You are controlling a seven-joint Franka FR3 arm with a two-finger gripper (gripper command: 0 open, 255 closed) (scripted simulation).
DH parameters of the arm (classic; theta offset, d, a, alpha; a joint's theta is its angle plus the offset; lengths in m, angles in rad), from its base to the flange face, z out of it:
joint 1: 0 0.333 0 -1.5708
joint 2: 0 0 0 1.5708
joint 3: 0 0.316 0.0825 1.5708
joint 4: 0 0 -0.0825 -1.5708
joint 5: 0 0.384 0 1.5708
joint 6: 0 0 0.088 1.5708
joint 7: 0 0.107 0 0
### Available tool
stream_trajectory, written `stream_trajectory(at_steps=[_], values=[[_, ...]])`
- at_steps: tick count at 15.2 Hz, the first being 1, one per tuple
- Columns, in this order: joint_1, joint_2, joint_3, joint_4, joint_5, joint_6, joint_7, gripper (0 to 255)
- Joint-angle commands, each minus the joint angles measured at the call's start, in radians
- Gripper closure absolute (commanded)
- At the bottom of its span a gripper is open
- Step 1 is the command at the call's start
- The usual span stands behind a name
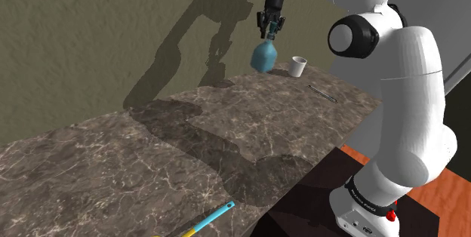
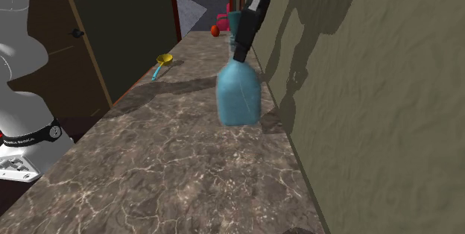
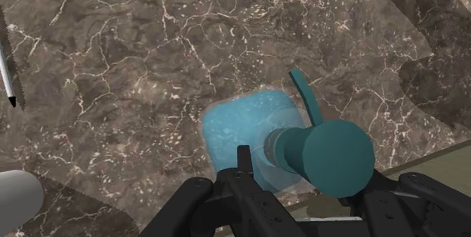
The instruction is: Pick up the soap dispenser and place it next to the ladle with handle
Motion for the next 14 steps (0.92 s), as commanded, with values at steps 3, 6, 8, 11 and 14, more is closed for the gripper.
stream_trajectory(at_steps=[3,6,8,11,14], values=[[0.015,-0.028,0.0,-0.01,0.002,-0.016,0.017,255],[0.093,-0.187,-0.003,-0.271,-0.016,0.092,0.05,255],[0.134,-0.262,0.004,-0.386,-0.023,0.14,0.081,255],[0.186,-0.354,0.02,-0.523,-0.029,0.196,0.133,255],[0.233,-0.429,0.042,-0.631,-0.03,0.242,0.191,255]])
